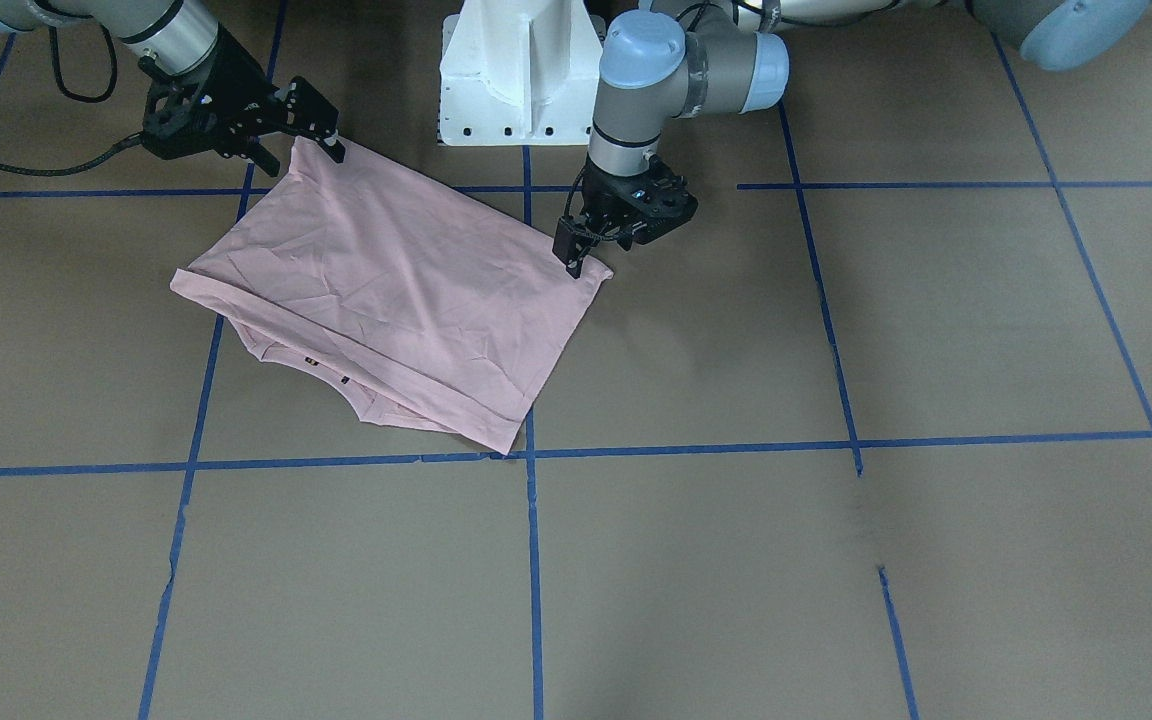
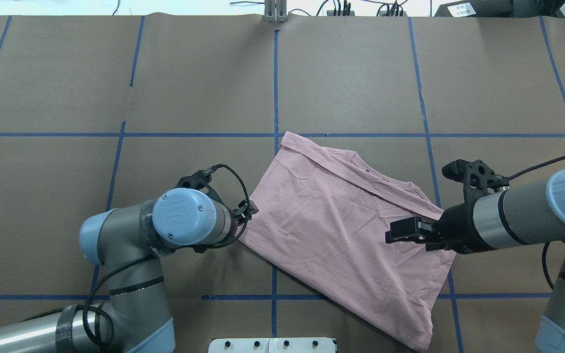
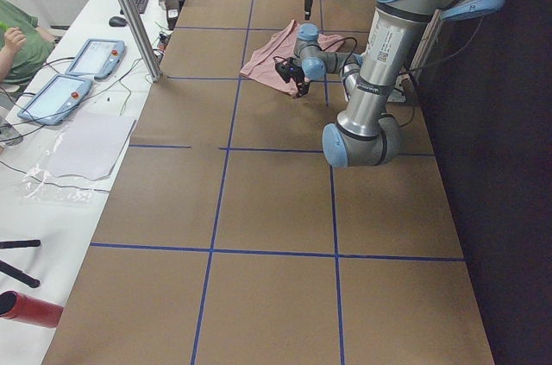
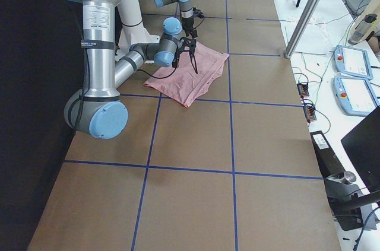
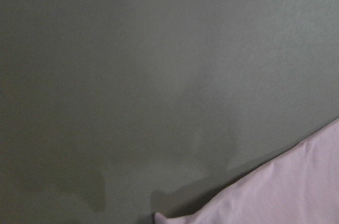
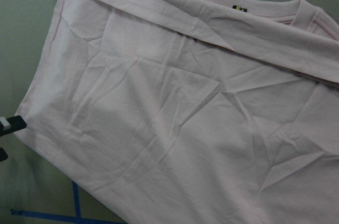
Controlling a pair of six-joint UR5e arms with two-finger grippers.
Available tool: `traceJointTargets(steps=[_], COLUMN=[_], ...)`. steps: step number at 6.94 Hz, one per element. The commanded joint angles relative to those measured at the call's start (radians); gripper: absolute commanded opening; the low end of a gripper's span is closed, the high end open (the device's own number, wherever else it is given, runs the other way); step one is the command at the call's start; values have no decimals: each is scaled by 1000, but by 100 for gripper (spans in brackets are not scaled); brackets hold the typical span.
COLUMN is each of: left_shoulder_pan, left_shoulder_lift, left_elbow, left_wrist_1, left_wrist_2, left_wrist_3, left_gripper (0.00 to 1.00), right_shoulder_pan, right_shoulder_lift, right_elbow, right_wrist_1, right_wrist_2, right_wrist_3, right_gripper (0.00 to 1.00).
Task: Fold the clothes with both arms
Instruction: 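Move the left gripper to the shirt's other near corner while the right gripper holds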
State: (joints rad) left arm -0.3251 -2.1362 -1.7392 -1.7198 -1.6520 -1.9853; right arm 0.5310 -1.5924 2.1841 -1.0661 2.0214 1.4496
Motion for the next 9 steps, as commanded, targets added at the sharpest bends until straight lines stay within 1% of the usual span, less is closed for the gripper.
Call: traceJointTargets(steps=[1,3,4,5,6,7,8,9], left_shoulder_pan=[9,8,8,9,8,8,8,6], left_shoulder_lift=[-10,-10,-8,-10,-10,-11,-11,-13], left_elbow=[7,12,12,15,17,15,12,7], left_wrist_1=[16,16,16,16,16,16,14,13], left_wrist_2=[11,14,14,14,14,14,14,12], left_wrist_3=[-9,-9,-9,-9,-9,-10,-7,-3], left_gripper=[90,87,83,69,40,5,0,0], right_shoulder_pan=[7,7,7,7,7,9,12,20], right_shoulder_lift=[2,2,0,0,0,-1,-1,-1], right_elbow=[0,0,0,0,0,0,0,0], right_wrist_1=[0,0,0,0,0,0,0,0], right_wrist_2=[0,0,0,0,0,0,0,0], right_wrist_3=[0,0,0,0,0,0,0,0], right_gripper=[100,100,100,100,100,100,100,100])
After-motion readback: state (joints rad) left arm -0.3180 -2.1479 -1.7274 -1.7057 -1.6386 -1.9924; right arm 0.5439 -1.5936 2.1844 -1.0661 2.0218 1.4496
